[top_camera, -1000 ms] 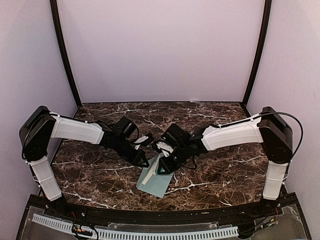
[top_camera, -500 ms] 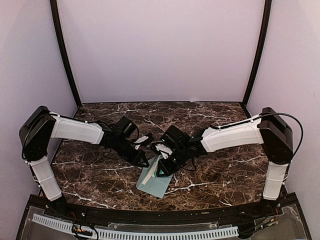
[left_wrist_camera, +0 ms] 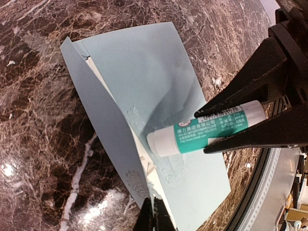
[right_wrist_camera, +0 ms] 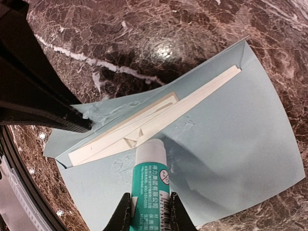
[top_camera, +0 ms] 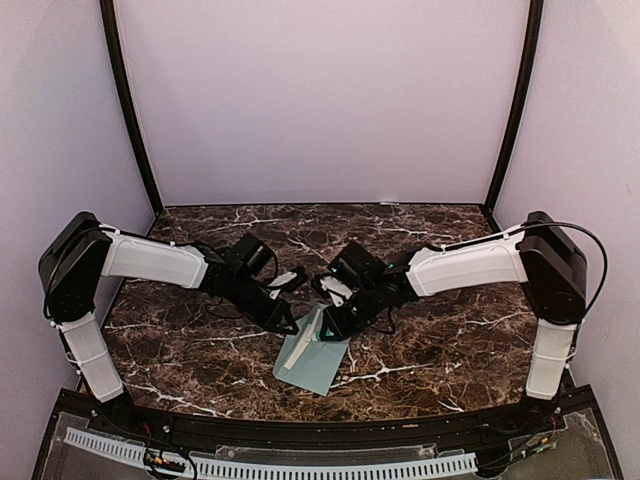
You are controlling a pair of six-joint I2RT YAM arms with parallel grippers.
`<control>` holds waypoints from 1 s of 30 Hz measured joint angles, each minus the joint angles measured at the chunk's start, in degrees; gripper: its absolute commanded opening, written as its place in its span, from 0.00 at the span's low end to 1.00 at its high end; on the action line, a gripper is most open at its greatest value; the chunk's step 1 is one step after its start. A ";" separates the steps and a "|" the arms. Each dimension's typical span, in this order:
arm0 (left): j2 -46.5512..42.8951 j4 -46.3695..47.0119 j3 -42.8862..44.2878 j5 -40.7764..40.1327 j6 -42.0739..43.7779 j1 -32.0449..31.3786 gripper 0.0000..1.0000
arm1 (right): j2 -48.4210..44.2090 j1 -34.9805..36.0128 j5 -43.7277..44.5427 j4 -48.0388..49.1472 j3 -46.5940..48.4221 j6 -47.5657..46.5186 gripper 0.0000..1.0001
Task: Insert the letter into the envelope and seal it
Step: Paint the envelope at the center of the board.
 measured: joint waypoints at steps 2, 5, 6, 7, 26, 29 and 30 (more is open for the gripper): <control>0.02 0.00 0.00 0.04 0.00 0.00 0.00 | 0.00 -0.46 0.22 0.07 0.00 -0.02 0.08; 0.09 0.02 0.00 0.20 0.00 0.00 0.00 | 0.00 -0.81 0.59 0.11 0.00 -0.20 0.08; 0.11 0.02 0.00 0.26 0.00 0.00 0.00 | 0.00 -0.94 0.72 0.13 0.00 -0.20 0.08; 0.13 0.02 0.00 0.31 0.00 0.00 0.00 | 0.00 -1.09 0.81 0.15 0.00 -0.22 0.08; 0.13 0.02 0.00 0.35 -0.04 0.00 0.00 | -2.40 -0.02 -2.80 2.03 -3.96 -0.59 0.08; 0.13 0.02 0.00 0.35 -0.04 0.00 0.00 | -2.40 1.20 -3.69 2.01 -4.00 -0.22 0.08; 0.13 0.02 0.00 0.35 -0.04 0.00 0.00 | -2.40 1.62 -3.96 1.99 -4.02 -0.13 0.09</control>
